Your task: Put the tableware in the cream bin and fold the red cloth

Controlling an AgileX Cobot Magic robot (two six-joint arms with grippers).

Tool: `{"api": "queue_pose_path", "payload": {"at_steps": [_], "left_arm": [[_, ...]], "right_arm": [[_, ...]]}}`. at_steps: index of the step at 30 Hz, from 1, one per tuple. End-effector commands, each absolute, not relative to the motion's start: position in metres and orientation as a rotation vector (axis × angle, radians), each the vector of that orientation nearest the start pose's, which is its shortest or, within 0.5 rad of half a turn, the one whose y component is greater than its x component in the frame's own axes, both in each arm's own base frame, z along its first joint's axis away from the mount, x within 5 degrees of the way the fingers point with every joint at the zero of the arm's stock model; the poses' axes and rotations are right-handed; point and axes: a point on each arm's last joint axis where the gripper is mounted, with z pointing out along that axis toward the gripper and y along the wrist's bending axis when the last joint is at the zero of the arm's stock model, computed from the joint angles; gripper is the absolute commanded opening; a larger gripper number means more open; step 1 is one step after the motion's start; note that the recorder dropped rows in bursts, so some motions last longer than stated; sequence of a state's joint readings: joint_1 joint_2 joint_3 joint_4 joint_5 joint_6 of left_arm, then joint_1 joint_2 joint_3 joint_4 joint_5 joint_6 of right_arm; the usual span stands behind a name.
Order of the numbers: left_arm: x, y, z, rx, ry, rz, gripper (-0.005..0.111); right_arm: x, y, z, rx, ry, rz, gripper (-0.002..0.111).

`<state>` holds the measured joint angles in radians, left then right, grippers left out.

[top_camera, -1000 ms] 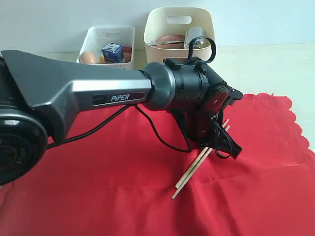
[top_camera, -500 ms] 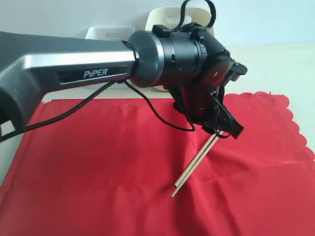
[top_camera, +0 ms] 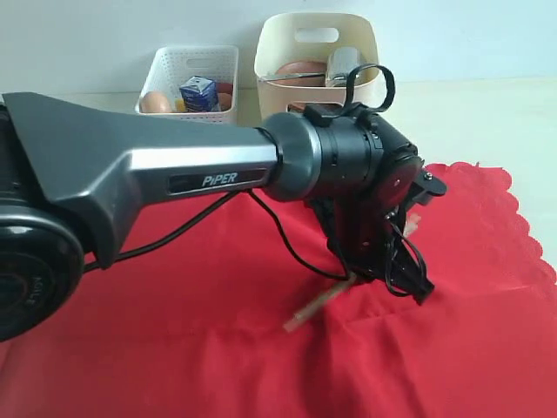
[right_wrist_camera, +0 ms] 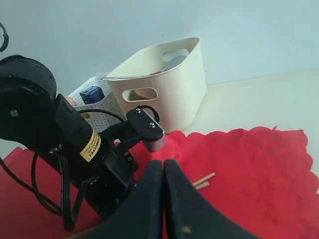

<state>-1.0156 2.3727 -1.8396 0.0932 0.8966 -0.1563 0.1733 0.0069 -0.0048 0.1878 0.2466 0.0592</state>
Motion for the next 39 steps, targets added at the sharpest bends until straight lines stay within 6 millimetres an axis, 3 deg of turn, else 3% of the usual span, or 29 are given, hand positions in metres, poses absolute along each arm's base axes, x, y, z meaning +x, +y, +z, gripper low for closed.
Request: {"api": "queue_pose_path", "payload": {"at_steps": [1, 11, 13, 19, 22, 25, 27, 35, 39], "left_arm": [[0.262, -0.41, 0.131, 1.266, 2.585, -0.106, 0.0], [0.262, -0.409, 0.135, 1.266, 2.575, -0.103, 0.004], [0.262, -0.409, 0.136, 1.262, 2.575, -0.106, 0.014], [0.26, -0.405, 0.154, 1.255, 2.58, -0.102, 0.064], [0.26, -0.397, 0.173, 1.26, 2.586, -0.083, 0.071], [0.257, -0.388, 0.19, 1.306, 2.596, -0.043, 0.07], [0.254, -0.384, 0.189, 1.321, 2.617, -0.023, 0.065], [0.237, -0.377, 0.148, 1.373, 2.634, -0.033, 0.024], [0.226, -0.386, 0.142, 1.41, 2.584, -0.068, 0.011]], "right_arm": [[0.054, 0.013, 0.192, 0.019, 1.732, 0.338, 0.0], [0.054, 0.013, 0.192, 0.019, 1.732, 0.338, 0.0], [0.054, 0.013, 0.192, 0.019, 1.732, 0.338, 0.0], [0.054, 0.013, 0.192, 0.019, 1.732, 0.338, 0.0], [0.054, 0.013, 0.192, 0.019, 1.732, 0.338, 0.0], [0.054, 0.013, 0.192, 0.019, 1.732, 0.338, 0.0], [0.054, 0.013, 0.192, 0.019, 1.732, 0.338, 0.0], [0.054, 0.013, 0.192, 0.019, 1.732, 0.338, 0.0], [0.054, 0.013, 0.192, 0.019, 1.732, 0.338, 0.0]]}}
